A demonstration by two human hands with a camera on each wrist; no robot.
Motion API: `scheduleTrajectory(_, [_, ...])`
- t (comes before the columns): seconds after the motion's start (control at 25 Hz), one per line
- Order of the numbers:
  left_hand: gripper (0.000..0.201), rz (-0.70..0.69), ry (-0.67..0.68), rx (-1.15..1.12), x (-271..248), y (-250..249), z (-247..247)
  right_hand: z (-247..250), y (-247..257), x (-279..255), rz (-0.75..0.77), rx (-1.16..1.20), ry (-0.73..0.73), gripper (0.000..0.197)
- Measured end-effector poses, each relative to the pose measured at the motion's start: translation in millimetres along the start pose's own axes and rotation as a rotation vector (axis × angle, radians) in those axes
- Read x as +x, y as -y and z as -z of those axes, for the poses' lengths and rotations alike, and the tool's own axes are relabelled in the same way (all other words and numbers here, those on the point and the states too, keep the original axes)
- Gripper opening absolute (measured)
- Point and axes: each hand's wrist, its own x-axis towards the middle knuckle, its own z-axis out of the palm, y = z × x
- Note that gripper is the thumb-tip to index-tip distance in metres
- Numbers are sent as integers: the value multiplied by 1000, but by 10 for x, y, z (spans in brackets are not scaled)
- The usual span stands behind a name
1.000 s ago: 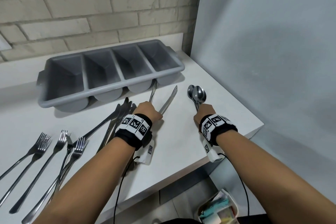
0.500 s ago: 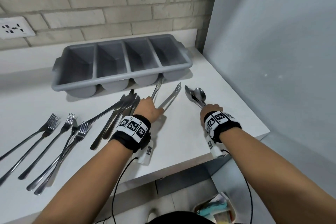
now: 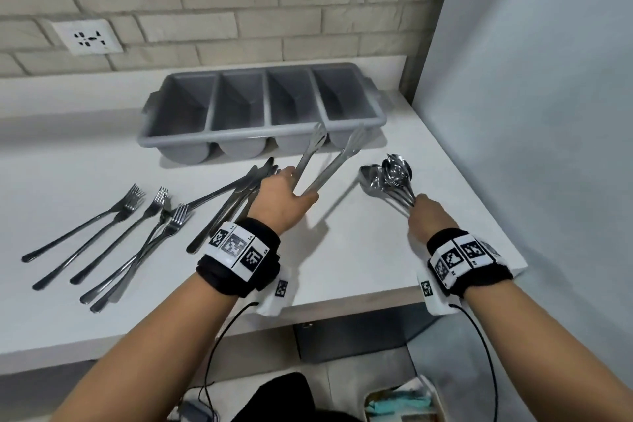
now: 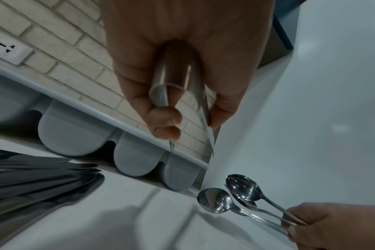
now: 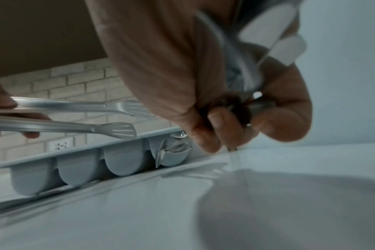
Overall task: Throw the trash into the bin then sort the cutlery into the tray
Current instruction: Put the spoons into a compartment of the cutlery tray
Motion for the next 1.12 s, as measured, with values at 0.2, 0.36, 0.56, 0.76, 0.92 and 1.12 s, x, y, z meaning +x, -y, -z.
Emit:
scheduleTrajectory(0.2, [53,-23,-161,-239,123,73,387,137,385,-148,136,159,-92,24])
scheduleTrajectory(0.36, [49,50,-166,-415,435,302,764,254,1066,-113,275,313,-123,25])
scheduleTrajectory(0.56, [52,150,-177,-516,1013,793,1409,194,2139,170,368,401,-66,11])
scheduleTrajectory(0.76, [46,220,-122,-564,1711,1256,1732,36,3013,526,320,360,22,16])
scheduleTrajectory(0.92, [46,197,-120,-406,2056,1530,1745,-126,3558,850,249,292,112,17])
scheduleTrajectory(1.12, [55,177,-20,-151,2265,1633,1692,-275,3800,1027,184,287,236,20])
